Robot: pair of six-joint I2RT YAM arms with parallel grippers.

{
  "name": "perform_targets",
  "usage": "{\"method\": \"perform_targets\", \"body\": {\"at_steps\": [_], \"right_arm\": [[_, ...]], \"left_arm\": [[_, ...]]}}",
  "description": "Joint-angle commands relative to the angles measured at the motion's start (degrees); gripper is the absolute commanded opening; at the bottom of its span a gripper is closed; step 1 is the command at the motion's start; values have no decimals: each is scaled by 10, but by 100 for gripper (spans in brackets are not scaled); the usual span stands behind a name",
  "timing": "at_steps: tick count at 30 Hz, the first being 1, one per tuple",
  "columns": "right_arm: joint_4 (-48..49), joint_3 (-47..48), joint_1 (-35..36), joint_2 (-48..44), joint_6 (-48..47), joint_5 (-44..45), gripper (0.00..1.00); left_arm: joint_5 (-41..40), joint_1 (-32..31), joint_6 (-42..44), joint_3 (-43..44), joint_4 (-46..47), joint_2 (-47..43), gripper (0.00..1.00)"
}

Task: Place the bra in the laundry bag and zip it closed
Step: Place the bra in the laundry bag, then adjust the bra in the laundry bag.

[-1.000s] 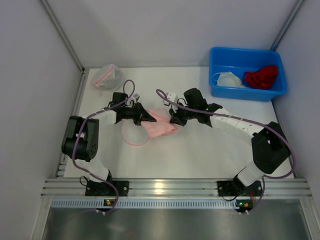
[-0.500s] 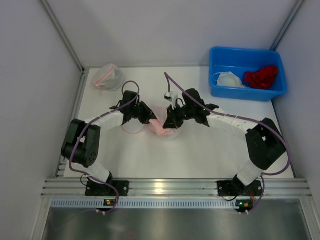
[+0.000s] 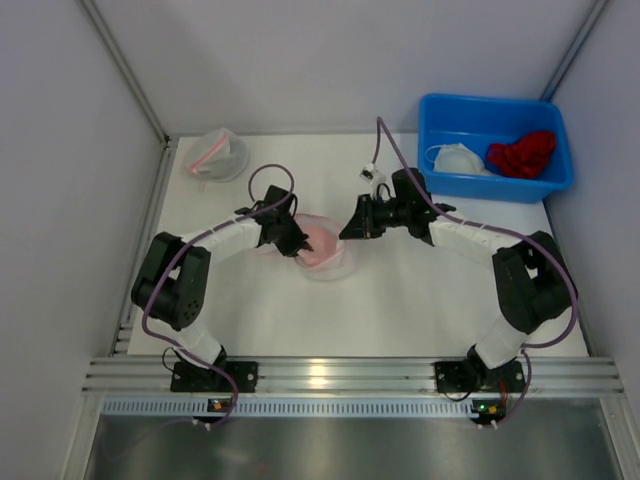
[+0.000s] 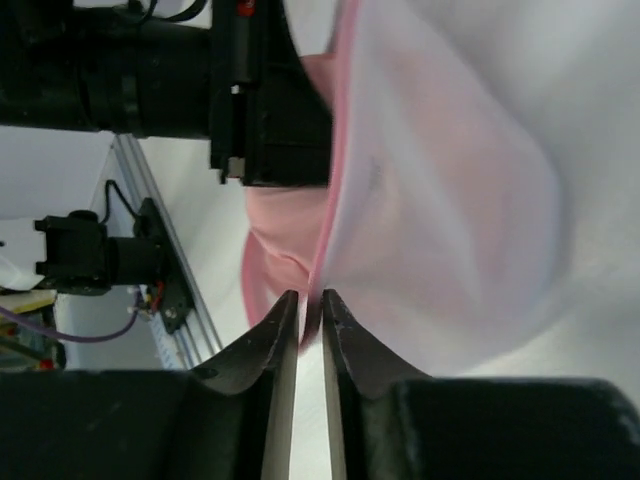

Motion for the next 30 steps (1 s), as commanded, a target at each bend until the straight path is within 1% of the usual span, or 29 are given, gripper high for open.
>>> {"method": "perform_targets", "body": {"at_steps": [1,3,4,6,7,8,9,10,11,13,15,18,20,24,25,28,30], "right_arm": [[-73,39,-19,-19,-82,-17,19],[-116,56,-20,-22,-122,-6,20],[-133,59,-20,-25,-143,-3,21],[-137,58,-19,-34,-154,-8,20],[-133,56,-20,-38,-153,-10,15],[-130,55,-20,-41,-150,-15,13],[-130,52,-18,-41,-149,-18,13],[-132,54,-18,-41,-150,-19,13],[-138,54,-16,-42,-153,-21,14],[-138,55,-17,-47,-155,-23,14],[-133,55,-17,-61,-155,-21,14],[-135,54,-17,-77,-161,-17,14],[-141,55,-17,-85,-166,-16,14],[-166,69,-18,-91,-185,-11,14],[-172,71,-18,-92,-190,-10,15],[-188,84,-17,-103,-209,-3,15],[-194,94,-18,-110,-220,0,16]], "left_arm": [[-49,-8,61,-17,-32,-13,0],[-69,-12,103,-8,-46,-14,0],[-72,-16,113,1,-56,-14,10],[-73,-17,141,10,-59,-19,16],[-73,-19,149,20,-64,-20,17],[-73,-20,162,22,-66,-23,17],[-91,-22,165,24,-66,-26,17],[-85,-23,169,28,-66,-27,20],[-82,-23,187,35,-70,-21,29],[-82,-33,202,50,-71,-28,42],[-82,-38,222,59,-77,-43,52],[-92,-39,246,85,-109,-57,54],[-110,-38,272,96,-119,-69,54],[-121,-39,320,115,-137,-89,56],[-120,-38,329,118,-144,-94,60],[-125,-37,350,120,-152,-122,64],[-111,-19,345,102,-156,-161,61]]}}
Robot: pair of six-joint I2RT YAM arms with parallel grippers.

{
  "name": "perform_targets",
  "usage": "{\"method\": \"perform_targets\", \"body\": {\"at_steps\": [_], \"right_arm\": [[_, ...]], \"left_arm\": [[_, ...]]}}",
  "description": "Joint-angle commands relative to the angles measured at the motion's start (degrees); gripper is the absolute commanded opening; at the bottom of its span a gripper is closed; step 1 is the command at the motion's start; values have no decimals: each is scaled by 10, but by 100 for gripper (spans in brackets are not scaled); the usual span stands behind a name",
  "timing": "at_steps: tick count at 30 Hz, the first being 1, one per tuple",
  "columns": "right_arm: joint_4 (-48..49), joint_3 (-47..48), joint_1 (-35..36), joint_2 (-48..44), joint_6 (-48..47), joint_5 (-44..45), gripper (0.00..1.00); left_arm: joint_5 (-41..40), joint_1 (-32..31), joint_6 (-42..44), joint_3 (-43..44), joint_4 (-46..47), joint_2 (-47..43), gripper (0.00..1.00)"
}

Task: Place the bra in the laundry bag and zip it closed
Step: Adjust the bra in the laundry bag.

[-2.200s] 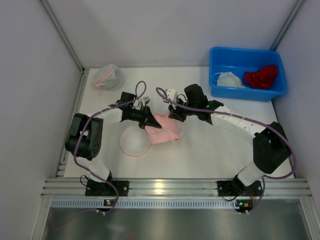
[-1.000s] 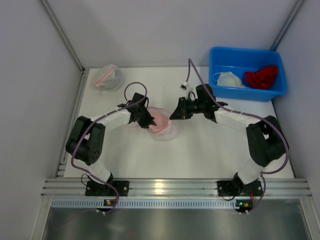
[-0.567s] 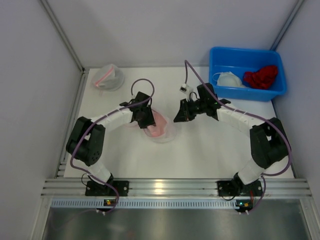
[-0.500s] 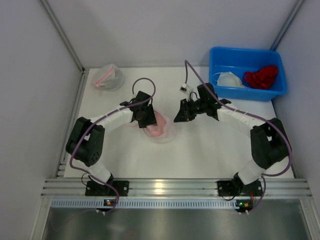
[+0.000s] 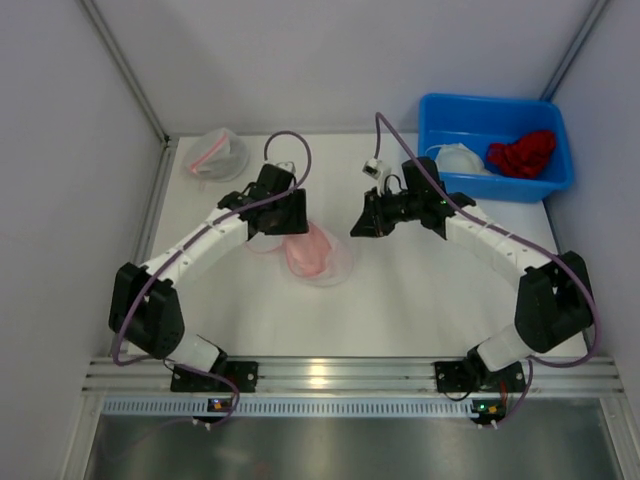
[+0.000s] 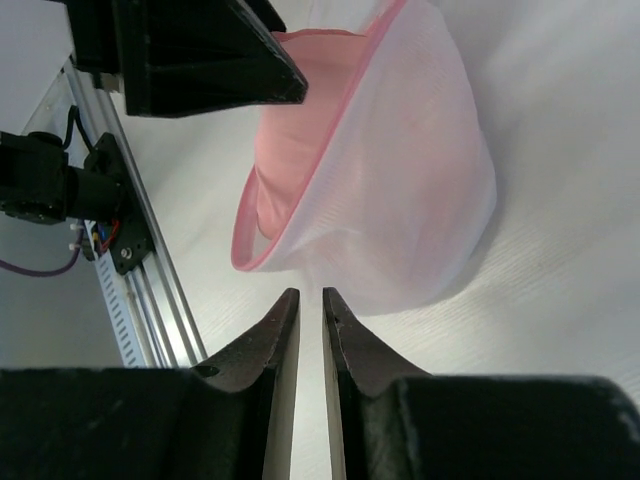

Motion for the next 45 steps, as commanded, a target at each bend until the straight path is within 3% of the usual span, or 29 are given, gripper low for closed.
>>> {"method": "perform_targets", "body": {"at_steps": [1,4,8,11,14,16,29,33,38,45], "right_arm": [[-10,43,3,-36,-37,2,16],[1,55,4,-39,-39,-1,17],[11,88,19,-15,-42,-4,17],[10,131,48,7,-51,2,16],[-11,177,101,49,-68,29,16],[-14,186,117,62,-88,35,15],[0,199,192,143,-80,81,17],[30,187,202,170,-40,118,16],[55,179,220,203,-9,198,15],[37,194,247,249,14,292,14]], "left_arm": [[11,28,21,-8,-19,-74,60],[69,87,-1,-47,-21,-118,45],[99,143,-13,-88,-21,-142,39],[147,174,-17,-121,-14,-125,30],[252,190,-36,-173,40,-85,31],[269,190,-47,-185,52,-75,31],[302,183,-105,-187,175,16,38],[306,181,-116,-191,182,25,26],[308,181,-119,-190,182,6,0],[316,181,-120,-189,176,-37,0]]}}
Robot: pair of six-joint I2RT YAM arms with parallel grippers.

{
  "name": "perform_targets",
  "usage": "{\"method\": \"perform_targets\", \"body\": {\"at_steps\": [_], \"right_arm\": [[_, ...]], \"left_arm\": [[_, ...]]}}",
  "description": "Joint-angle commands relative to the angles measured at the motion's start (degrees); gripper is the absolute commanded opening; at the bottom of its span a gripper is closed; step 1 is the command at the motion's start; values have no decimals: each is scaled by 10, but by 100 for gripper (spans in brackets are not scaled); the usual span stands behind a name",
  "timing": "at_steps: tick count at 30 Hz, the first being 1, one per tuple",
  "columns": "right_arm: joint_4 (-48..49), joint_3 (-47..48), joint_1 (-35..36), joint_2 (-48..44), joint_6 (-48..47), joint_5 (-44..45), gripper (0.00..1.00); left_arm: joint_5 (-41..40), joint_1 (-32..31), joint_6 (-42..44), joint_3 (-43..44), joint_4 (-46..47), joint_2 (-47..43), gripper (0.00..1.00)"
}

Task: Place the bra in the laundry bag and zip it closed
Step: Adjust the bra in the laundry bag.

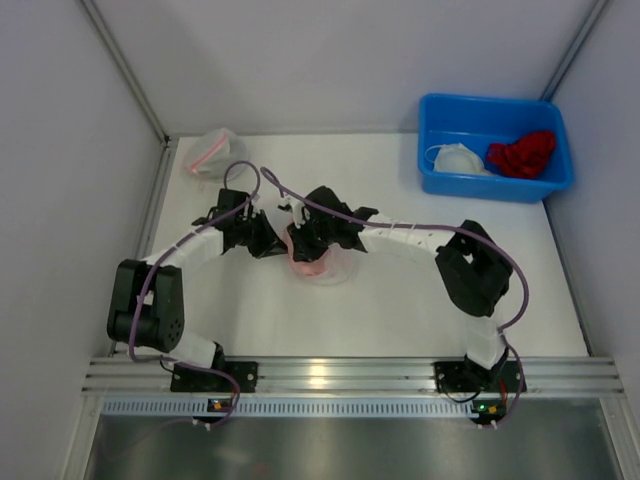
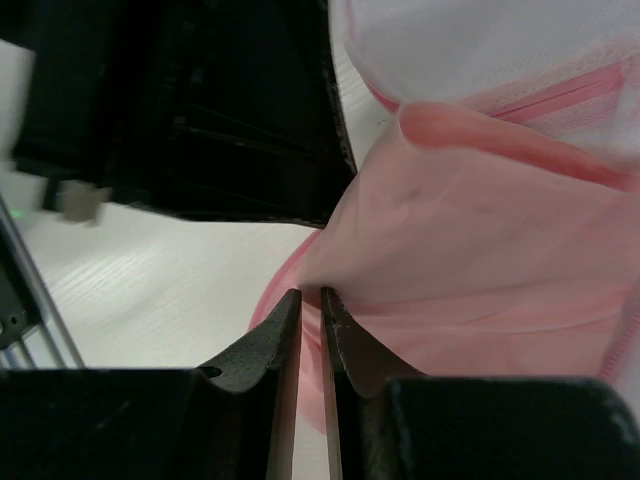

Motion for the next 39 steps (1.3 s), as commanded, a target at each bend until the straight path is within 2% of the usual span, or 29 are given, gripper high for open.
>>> {"method": "perform_targets", "body": {"at_steps": [1,10,17,20,24,27,36,39], "right_arm": [[17,20,18,18,29,87,14],[8,-8,15,33,56,123,15],[-10,-16,7,26,47,108,16],[-4,-23,7,9,41,93,20],[16,-24,3,-31,25,53,41],[4,-1,-1,-68,-3,20,48],[-55,38,-36,-138,-55,-83,53],[-71,33,-61,-162,-56,-97,57]], "left_arm": [[12,-1,-5,6,20,-52,0],[27,0,-11,46,-25,-106,0],[47,-1,-24,74,-55,-150,0],[44,-1,-20,75,-69,-156,0],[40,-1,-8,68,-79,-159,0],[35,-3,-1,57,-78,-161,0],[25,-4,24,38,-78,-152,1],[32,-5,45,35,-77,-157,7]]}}
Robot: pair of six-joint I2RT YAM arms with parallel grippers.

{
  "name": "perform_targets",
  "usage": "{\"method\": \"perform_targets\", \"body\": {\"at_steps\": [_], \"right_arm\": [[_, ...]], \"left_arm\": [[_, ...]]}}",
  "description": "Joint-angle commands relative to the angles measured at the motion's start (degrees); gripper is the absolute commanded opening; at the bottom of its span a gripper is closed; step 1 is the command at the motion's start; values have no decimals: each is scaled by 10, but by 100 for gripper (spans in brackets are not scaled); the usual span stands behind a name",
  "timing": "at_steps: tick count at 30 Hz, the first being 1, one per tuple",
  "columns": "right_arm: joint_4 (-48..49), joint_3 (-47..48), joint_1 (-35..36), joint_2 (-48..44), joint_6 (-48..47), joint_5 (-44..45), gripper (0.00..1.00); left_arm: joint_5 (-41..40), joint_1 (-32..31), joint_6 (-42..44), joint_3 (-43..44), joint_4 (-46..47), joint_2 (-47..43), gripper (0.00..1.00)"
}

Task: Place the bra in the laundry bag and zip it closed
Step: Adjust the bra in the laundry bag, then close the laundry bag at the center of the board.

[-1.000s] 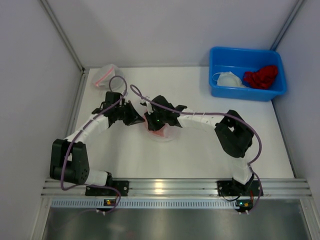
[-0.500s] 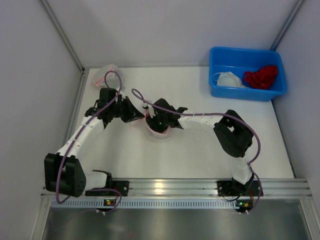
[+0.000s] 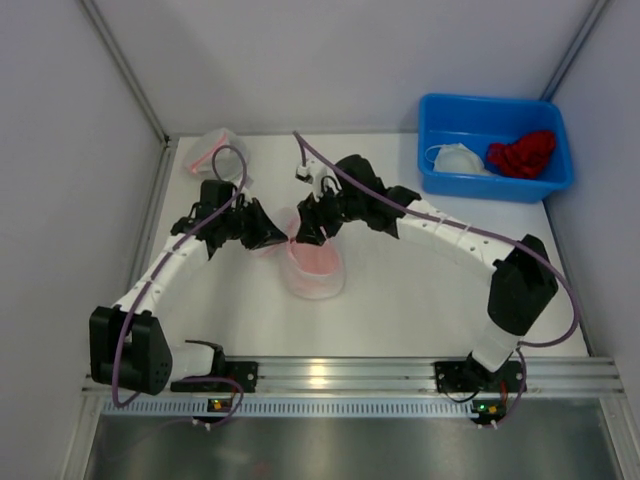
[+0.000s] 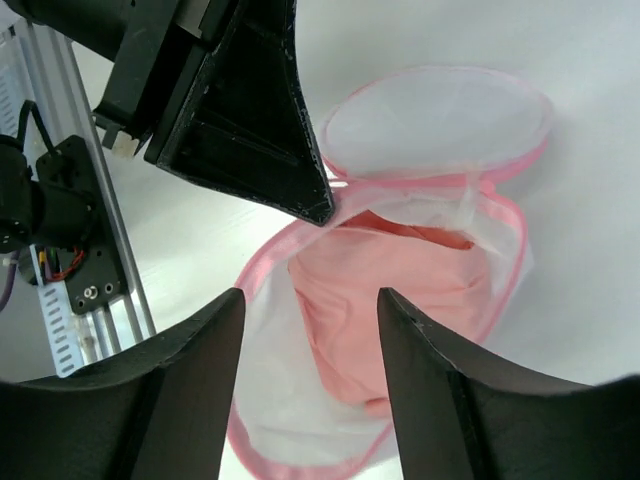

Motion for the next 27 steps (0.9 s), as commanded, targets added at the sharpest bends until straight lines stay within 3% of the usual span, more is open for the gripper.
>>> {"method": "perform_targets", "body": {"at_steps": [1,3,4,5,8,11,12,14,20,25,27], "right_arm": [[-31,6,-36,-45,-20,-36,58],[-38,-11,-51,-65,-20,-29,63],[-41,-32,-65,-71,-20,-27,64],[-45,-44,-72,-77,-40,-22,66],[-49,-85,-92,-102,-58,-14,71],[-61,-113,-116,-121,-70,-15,83],[-67,-115,-123,-128,-73,-26,92],[-71,-121,-141,-136,-81,-28,99],[-78,-132,-164,-155,-96,-30,99],[-96,-135,-205,-176,-99,-60,99],[-98,-132,-220,-179,-96,-64,99]], "left_arm": [[4,-5,36,-6,3,-16,18],[-2,-6,62,-7,-3,-39,31],[-10,-6,72,-5,-18,-48,43],[-50,-4,75,-2,-33,-57,51],[-40,24,70,-3,-42,-94,60],[-59,48,78,5,-52,-125,69],[-65,58,83,6,-61,-132,73],[-64,89,96,3,-72,-131,75],[-26,179,176,-5,-71,-66,75],[62,269,245,37,-50,58,73],[66,271,284,60,-50,118,68]]}}
